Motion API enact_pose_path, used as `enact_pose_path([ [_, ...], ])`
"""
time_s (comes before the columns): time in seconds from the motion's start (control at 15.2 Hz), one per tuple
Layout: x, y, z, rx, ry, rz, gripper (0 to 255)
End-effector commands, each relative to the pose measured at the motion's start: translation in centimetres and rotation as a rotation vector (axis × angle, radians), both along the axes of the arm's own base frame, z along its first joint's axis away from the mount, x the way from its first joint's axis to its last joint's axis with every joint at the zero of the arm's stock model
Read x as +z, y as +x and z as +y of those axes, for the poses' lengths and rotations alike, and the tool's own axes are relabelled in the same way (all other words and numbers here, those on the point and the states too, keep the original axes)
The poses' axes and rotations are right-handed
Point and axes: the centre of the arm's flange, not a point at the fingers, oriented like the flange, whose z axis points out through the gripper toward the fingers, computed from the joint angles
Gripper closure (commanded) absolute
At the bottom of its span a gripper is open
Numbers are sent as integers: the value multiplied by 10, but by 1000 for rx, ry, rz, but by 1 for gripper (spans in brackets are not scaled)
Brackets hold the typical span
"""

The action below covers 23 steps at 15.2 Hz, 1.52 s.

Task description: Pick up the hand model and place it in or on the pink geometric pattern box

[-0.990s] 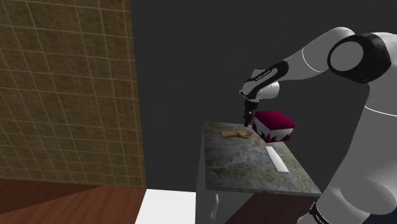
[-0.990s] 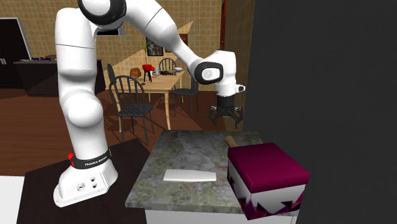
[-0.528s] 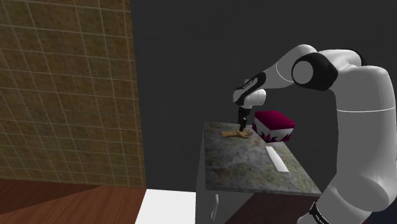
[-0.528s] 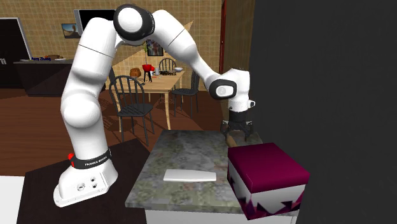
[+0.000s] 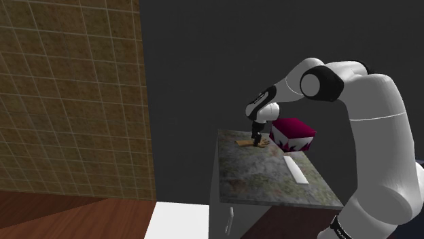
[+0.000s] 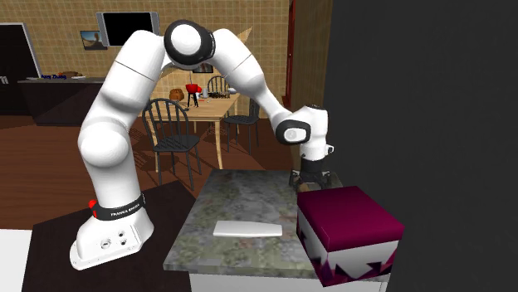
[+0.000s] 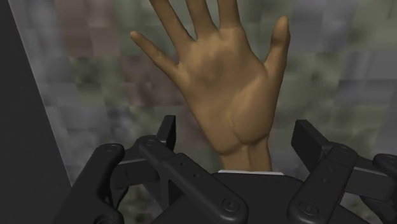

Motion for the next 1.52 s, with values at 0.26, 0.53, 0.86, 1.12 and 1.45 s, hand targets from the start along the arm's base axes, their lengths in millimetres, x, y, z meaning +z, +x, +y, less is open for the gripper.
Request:
enact_pose_path([
  [0.26, -6, 0, -1, 0, 0, 0, 0],
  [0.53, -6, 0, -1, 0, 0, 0, 255],
  [0.86, -6, 1, -1, 0, 0, 0, 255],
  [1.12, -6, 0, -1, 0, 0, 0, 255],
  [1.45, 20, 0, -1, 0, 0, 0, 255],
])
